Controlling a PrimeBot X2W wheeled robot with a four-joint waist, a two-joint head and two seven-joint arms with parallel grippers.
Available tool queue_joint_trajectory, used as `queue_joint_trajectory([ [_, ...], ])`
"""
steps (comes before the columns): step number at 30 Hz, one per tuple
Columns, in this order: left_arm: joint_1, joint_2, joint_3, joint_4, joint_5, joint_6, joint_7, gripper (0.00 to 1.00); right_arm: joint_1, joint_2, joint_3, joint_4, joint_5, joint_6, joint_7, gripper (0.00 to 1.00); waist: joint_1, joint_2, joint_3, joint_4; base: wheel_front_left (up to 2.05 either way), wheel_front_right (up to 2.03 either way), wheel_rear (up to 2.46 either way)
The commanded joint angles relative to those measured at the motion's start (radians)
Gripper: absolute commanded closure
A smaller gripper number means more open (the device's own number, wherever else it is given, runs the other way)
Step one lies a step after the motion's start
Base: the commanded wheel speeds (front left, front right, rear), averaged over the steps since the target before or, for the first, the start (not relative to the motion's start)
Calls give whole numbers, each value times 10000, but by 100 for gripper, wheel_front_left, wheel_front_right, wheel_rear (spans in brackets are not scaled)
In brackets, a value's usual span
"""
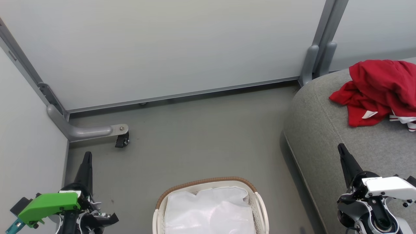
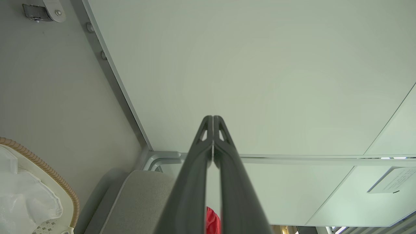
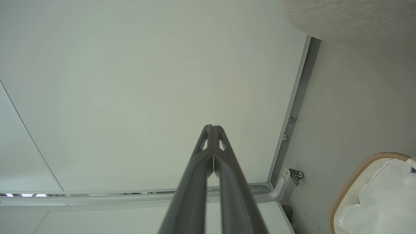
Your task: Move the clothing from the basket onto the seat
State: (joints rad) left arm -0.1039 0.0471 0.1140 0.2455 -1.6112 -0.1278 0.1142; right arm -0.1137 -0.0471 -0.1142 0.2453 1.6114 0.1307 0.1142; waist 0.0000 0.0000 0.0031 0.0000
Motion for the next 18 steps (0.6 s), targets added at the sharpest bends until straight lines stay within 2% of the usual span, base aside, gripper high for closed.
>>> queue_joint_trajectory([
  [1, -98, 58, 22, -19, -34, -59, 33, 100, 106, -59, -18, -29, 31, 0, 33, 100, 0, 0, 0, 0, 0, 0, 0],
  [18, -97, 58, 21, -20, -35, -59, 32, 100, 105, -59, -18, -29, 32, 0, 32, 100, 0, 0, 0, 0, 0, 0, 0],
])
